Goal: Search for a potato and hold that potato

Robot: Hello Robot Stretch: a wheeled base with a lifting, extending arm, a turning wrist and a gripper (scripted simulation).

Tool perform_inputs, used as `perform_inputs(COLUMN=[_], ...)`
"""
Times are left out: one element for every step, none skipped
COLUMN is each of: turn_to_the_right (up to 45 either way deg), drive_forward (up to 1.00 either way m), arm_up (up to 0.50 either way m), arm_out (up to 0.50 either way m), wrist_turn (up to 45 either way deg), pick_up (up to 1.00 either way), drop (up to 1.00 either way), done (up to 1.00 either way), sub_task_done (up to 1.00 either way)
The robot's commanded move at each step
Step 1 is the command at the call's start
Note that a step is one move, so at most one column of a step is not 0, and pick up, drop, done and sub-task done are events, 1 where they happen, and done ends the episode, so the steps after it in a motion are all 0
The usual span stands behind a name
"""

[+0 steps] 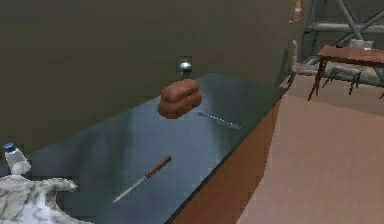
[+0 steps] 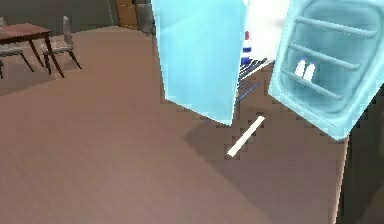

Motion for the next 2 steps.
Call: perform_inputs(turn_to_the_right=[18.0, 0.0], drive_forward=[0.0, 0.15], arm_up=[0.0, 0.0], arm_out=[0.0, 0.0], wrist_turn=[0.0, 0.0], pick_up=[0.0, 0.0], drop=[0.0, 0.0], done=[0.0, 0.0], sub_task_done=[0.0, 0.0])
